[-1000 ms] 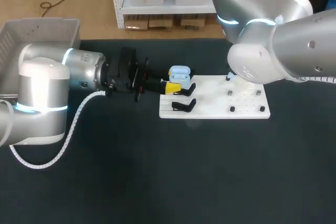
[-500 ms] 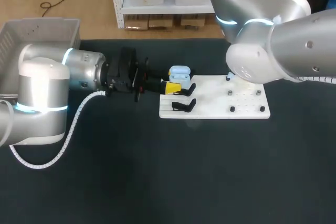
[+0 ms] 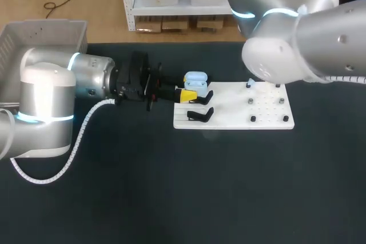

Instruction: Pick up each earbud case from the left stands, insert the matching earbuds, close the lid, and place the case in the box.

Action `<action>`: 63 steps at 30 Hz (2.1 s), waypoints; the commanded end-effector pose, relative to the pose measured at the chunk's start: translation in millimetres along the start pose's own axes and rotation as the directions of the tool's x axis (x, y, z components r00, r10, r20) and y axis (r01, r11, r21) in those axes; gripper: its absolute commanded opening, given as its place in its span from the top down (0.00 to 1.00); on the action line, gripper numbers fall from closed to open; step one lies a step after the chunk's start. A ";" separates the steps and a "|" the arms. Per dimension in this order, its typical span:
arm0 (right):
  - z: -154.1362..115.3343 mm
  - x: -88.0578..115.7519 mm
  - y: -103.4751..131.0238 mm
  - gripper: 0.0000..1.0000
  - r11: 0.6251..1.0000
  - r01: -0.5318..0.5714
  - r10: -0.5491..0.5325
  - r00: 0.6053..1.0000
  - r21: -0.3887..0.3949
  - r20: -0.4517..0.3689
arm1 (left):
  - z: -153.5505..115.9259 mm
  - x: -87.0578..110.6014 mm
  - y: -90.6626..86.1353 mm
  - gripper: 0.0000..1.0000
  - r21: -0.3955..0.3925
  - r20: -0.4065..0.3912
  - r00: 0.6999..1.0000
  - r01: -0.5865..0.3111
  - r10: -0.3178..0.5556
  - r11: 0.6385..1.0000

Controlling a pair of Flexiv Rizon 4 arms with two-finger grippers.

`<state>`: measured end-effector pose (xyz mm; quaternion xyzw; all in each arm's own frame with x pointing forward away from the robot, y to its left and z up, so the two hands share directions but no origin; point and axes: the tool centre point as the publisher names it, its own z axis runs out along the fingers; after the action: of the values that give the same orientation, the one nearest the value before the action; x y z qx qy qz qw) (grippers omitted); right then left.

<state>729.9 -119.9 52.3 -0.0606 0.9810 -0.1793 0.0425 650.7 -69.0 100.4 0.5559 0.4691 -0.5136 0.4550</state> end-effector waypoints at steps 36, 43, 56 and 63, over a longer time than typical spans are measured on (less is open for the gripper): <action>-180.3 84.4 77.5 1.00 0.951 -0.036 0.023 0.999 -0.307 -0.043 | -0.2 0.0 0.4 1.00 0.001 -0.001 1.000 0.000 0.000 1.000; -183.9 74.3 88.6 1.00 0.960 -0.123 0.113 0.992 -0.253 -0.055 | -0.2 0.0 0.4 1.00 0.001 -0.001 1.000 0.000 0.000 1.000; -176.9 50.4 118.1 1.00 0.795 -0.542 0.408 0.810 -0.273 -0.420 | -0.2 0.0 0.4 1.00 0.001 -0.001 1.000 0.000 0.000 1.000; -178.0 54.6 126.3 1.00 0.790 -0.543 0.400 0.808 -0.284 -0.433 | -0.2 0.0 0.4 1.00 0.001 -0.001 1.000 0.000 0.000 1.000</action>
<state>640.4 51.7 168.3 0.2170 0.9718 0.0297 -0.0872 650.6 -69.0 100.4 0.5560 0.4691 -0.5136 0.4550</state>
